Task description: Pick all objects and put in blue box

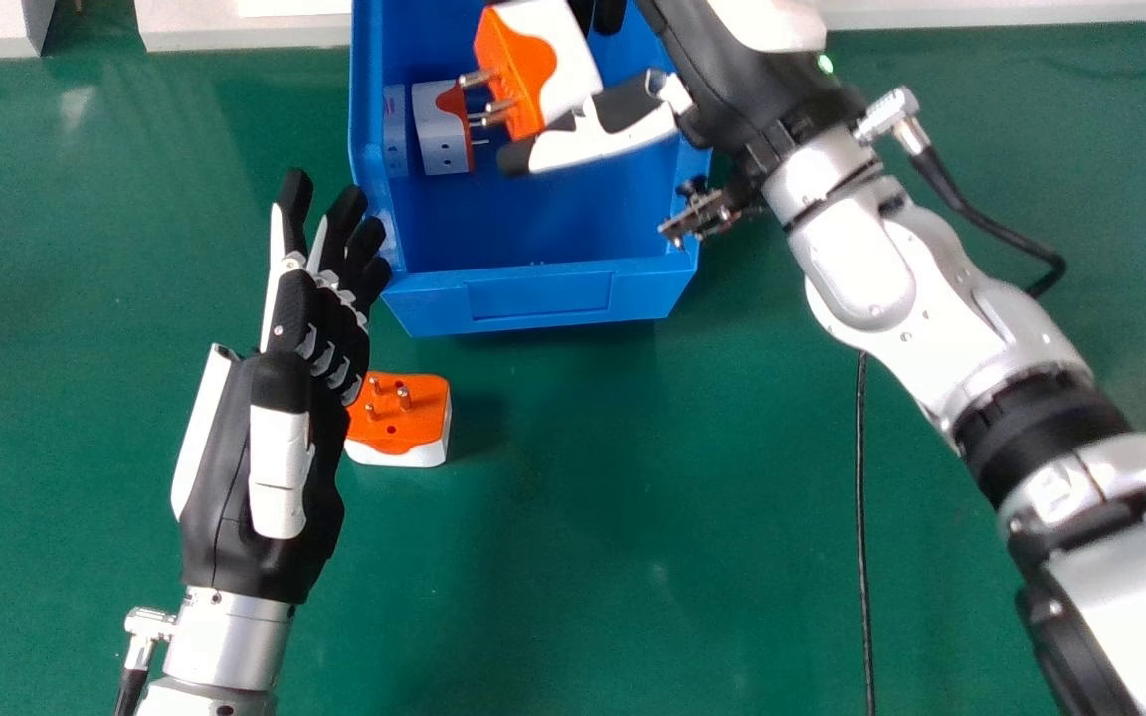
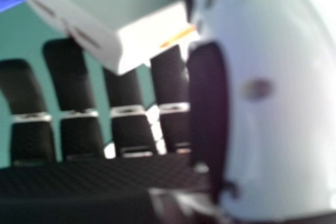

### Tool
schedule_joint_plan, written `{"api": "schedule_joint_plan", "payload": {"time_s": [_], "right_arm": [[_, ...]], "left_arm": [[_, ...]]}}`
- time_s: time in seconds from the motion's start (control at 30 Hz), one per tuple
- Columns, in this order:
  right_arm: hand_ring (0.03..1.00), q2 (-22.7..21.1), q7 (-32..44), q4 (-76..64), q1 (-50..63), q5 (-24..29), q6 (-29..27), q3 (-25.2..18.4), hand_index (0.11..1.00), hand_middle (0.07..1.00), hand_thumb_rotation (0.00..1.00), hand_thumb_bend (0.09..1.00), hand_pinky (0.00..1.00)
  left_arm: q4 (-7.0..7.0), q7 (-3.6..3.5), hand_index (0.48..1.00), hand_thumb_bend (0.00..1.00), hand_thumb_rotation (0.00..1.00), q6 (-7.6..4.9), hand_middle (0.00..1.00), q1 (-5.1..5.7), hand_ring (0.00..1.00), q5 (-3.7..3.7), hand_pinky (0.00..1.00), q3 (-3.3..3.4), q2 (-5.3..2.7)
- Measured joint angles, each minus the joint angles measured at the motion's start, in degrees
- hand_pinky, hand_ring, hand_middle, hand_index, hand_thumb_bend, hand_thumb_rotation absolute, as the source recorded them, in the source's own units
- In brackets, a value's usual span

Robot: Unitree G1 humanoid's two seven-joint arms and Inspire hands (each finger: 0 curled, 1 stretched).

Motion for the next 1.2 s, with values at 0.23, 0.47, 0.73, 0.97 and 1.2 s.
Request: {"api": "schedule_joint_plan", "payload": {"time_s": [0.23, 0.47, 0.73, 0.97, 1.2], "right_arm": [[0.389, 0.65, -2.7, 7.56, -4.08, -1.84, 2.65, 2.37, 0.527, 0.487, 0.0, 0.515, 0.37], [0.383, 1.12, -2.69, 12.78, -6.69, -1.82, 5.37, 3.06, 0.534, 0.486, 0.0, 0.514, 0.36], [0.378, 1.9, -3.34, 15.17, -8.22, -2.57, 9.44, 5.41, 0.539, 0.484, 0.0, 0.513, 0.35], [0.379, 1.97, -3.65, 16.0, -8.42, -3.71, 11.6, 7.03, 0.54, 0.484, 0.0, 0.513, 0.35], [0.383, 2.16, -3.66, 17.05, -8.91, -3.69, 12.61, 7.48, 0.537, 0.487, 0.0, 0.513, 0.36]], "left_arm": [[-0.02, -0.04, 1.0, 0.88, 0.99, 0.0, 1.0, -0.08, 0.99, -0.03, 1.0, 0.08, 0.0], [-0.01, 0.13, 1.0, 0.88, 0.99, -0.06, 1.0, -0.38, 0.99, 0.05, 1.0, 0.19, 0.0], [0.54, 1.75, 1.0, 0.89, 0.99, -1.68, 1.0, -1.19, 0.99, 0.22, 1.0, 1.42, 0.1], [1.25, 2.93, 1.0, 0.89, 0.99, -2.82, 1.0, -1.3, 0.99, 1.2, 1.0, 1.52, -0.04], [1.21, 2.95, 1.0, 0.9, 0.99, -2.81, 1.0, -1.29, 0.99, 1.18, 1.0, 1.18, 0.01]]}}
